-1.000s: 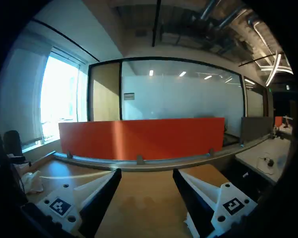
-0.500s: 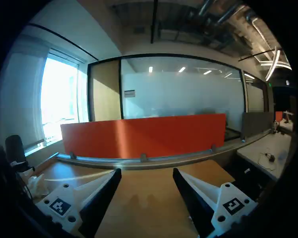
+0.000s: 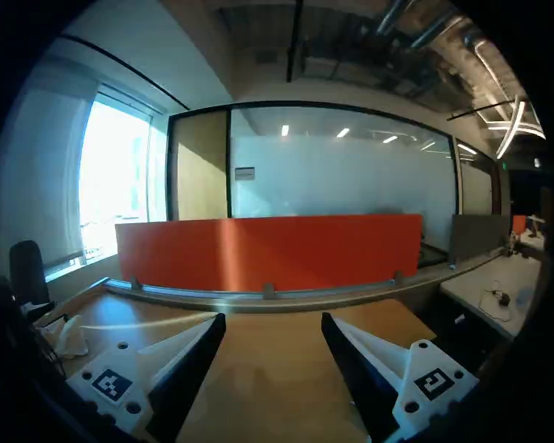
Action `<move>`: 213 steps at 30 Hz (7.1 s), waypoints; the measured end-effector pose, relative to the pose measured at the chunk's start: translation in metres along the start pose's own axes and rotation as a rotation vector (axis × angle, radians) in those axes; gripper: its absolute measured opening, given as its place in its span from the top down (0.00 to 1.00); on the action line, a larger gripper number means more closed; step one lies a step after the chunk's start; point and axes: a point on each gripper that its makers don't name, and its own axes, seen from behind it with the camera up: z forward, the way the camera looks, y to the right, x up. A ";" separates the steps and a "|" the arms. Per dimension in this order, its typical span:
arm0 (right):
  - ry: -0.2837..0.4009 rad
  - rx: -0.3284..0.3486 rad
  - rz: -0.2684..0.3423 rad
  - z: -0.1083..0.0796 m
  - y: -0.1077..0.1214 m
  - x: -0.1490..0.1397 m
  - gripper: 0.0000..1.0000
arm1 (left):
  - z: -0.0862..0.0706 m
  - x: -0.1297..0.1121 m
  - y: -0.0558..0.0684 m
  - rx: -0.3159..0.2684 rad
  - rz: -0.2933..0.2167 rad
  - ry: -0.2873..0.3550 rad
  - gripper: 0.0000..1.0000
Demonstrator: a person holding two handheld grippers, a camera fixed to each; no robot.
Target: Fold towel
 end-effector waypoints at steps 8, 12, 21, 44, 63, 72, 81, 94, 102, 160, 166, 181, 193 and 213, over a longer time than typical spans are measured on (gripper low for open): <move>0.008 0.002 -0.012 0.001 -0.001 -0.027 0.00 | -0.004 -0.044 -0.002 0.007 0.005 0.007 0.02; 0.018 0.006 -0.014 0.000 -0.003 -0.038 0.00 | -0.006 -0.066 -0.005 0.011 -0.001 0.006 0.02; 0.013 0.024 -0.029 0.001 -0.012 -0.068 0.00 | -0.008 -0.095 -0.006 0.011 -0.040 0.029 0.02; 0.015 0.032 -0.038 0.003 -0.015 -0.082 0.00 | -0.005 -0.114 -0.009 0.008 -0.064 0.039 0.02; 0.030 0.037 -0.040 0.004 -0.011 -0.077 0.00 | -0.001 -0.117 -0.008 0.000 -0.060 0.029 0.02; 0.070 0.004 -0.048 0.008 0.005 -0.068 0.00 | 0.000 -0.119 -0.007 0.000 -0.059 0.028 0.02; 0.086 -0.021 -0.035 0.012 0.018 -0.080 0.00 | 0.000 -0.119 -0.008 0.000 -0.059 0.029 0.02; 0.114 -0.056 -0.013 0.025 0.044 -0.119 0.00 | 0.000 -0.120 -0.008 0.000 -0.059 0.029 0.02; 0.100 -0.040 0.024 0.031 0.050 -0.150 0.00 | 0.000 -0.120 -0.008 0.000 -0.059 0.029 0.02; 0.127 -0.006 -0.033 0.035 0.055 -0.208 0.00 | 0.000 -0.121 -0.008 0.000 -0.059 0.029 0.02; 0.127 -0.009 -0.033 0.035 0.055 -0.208 0.00 | -0.001 -0.120 -0.008 0.000 -0.059 0.029 0.02; 0.127 -0.010 -0.033 0.035 0.055 -0.209 0.00 | 0.000 -0.120 -0.008 0.000 -0.059 0.029 0.02; 0.127 -0.010 -0.032 0.035 0.056 -0.209 0.00 | 0.000 -0.119 -0.009 0.000 -0.059 0.028 0.02; 0.127 -0.010 -0.032 0.035 0.055 -0.208 0.00 | 0.000 -0.117 -0.010 0.000 -0.060 0.027 0.02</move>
